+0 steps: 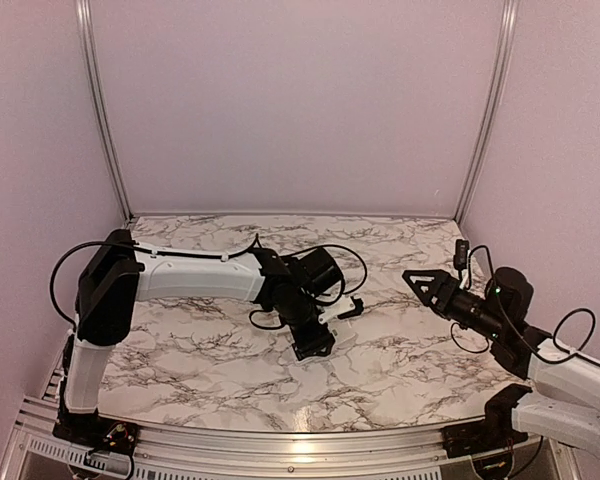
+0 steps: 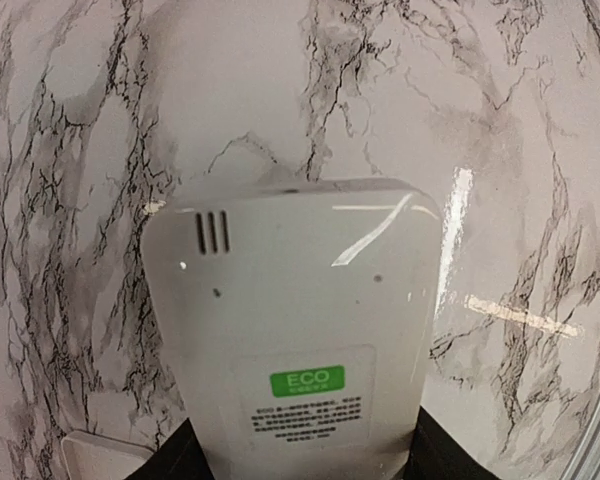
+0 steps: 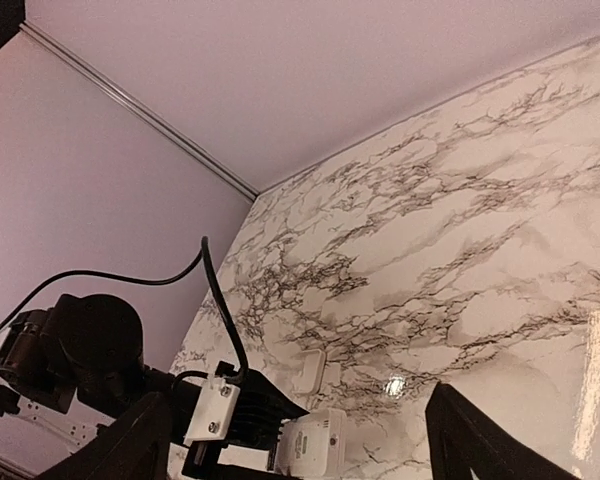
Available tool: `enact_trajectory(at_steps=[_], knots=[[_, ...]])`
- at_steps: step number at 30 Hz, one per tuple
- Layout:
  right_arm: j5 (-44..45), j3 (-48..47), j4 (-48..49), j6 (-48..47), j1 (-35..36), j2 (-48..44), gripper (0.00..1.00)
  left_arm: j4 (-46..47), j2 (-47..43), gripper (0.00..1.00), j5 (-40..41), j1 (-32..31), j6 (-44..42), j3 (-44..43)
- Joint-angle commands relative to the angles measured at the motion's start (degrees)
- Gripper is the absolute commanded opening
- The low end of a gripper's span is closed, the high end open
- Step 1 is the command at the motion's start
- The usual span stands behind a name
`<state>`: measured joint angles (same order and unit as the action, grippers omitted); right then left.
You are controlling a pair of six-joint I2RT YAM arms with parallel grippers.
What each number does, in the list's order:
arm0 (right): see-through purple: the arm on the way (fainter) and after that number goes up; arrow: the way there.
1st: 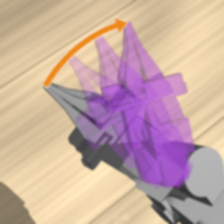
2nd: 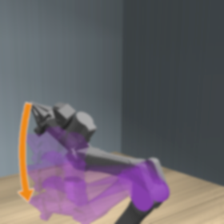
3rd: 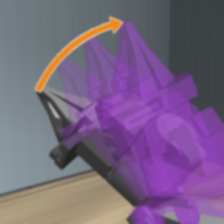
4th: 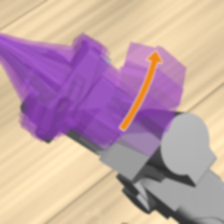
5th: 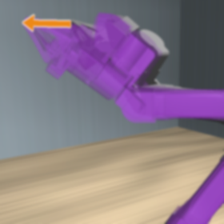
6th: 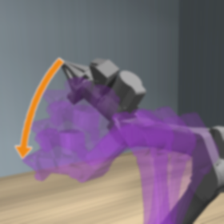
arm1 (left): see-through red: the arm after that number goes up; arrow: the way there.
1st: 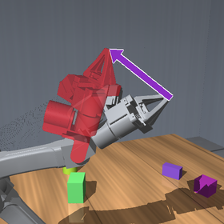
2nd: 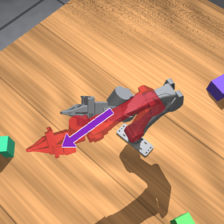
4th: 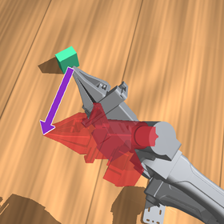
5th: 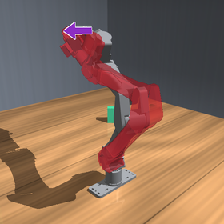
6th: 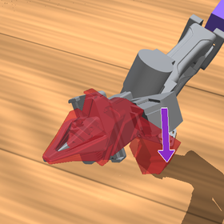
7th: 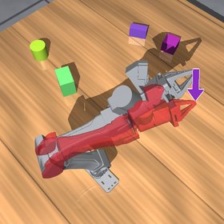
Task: Load the batteries into the remote control
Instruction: Place the remote control without the battery cover at the center of the board.
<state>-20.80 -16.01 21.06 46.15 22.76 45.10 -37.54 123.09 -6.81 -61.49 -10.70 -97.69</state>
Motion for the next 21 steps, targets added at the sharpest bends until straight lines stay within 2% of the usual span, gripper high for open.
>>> enact_trajectory(at_steps=[1,6,14,18,20,21], knots=[[4.12,0.30,-5.36,-3.37,-0.64,-5.04,0.88,-7.06,3.42,0.35,0.12,-0.20,-5.36,-3.07],[4.12,-1.52,-7.65,-5.55,-0.66,-4.65,0.98,-9.71,6.16,0.35,1.68,-0.31,-7.33,-4.71],[-1.37,-1.33,-2.20,-6.74,-0.70,-3.64,0.99,-11.51,8.14,0.37,2.89,-0.47,-12.22,-4.88],[-2.38,-0.09,-0.29,-6.51,-0.70,-4.80,0.99,-13.05,9.05,0.43,3.53,-0.22,-14.24,-6.19],[-2.71,-0.14,-0.40,-6.58,-0.70,-4.58,0.99,-14.06,9.71,0.51,3.06,-0.12,-14.55,-7.53],[-3.08,-0.30,-0.48,-6.69,-0.70,-4.32,0.99,-14.47,10.01,0.58,2.64,-0.12,-14.73,-8.05]])
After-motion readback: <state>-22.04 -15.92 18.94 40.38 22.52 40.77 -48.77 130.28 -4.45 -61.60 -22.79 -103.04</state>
